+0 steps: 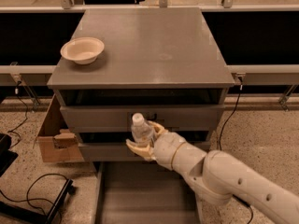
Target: Place blue plastic bottle into bottom drawer
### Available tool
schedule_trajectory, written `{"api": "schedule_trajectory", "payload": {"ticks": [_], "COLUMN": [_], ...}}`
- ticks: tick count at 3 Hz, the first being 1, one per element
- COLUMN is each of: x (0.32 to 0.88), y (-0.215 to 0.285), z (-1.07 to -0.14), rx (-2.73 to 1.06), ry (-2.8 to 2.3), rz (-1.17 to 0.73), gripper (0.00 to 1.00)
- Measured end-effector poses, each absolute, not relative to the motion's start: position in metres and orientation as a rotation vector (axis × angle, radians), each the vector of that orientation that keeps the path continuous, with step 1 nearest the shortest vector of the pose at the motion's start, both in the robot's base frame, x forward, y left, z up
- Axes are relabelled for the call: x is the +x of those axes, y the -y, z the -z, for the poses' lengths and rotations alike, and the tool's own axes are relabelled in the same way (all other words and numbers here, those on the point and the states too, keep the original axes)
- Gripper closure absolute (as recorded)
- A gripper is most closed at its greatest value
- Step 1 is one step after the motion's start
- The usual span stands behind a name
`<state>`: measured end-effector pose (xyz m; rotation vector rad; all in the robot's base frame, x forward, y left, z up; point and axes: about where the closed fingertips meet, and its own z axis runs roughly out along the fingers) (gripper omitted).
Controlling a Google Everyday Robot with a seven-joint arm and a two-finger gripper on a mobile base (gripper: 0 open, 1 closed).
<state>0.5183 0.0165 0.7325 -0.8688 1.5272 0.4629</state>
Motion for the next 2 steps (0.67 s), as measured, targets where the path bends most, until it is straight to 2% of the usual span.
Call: {"api": "schedule_trajectory", "payload": {"ticks": [1, 2], "x": [0.527, 0.524], "y": [-0.011, -0.017], "z": [-0.645, -0.616], "rx": [-0.842, -0.786], "ry": [-1.586, -1.61], "rz": [-0.425, -0.496], "gripper": [1.0, 1.0]}}
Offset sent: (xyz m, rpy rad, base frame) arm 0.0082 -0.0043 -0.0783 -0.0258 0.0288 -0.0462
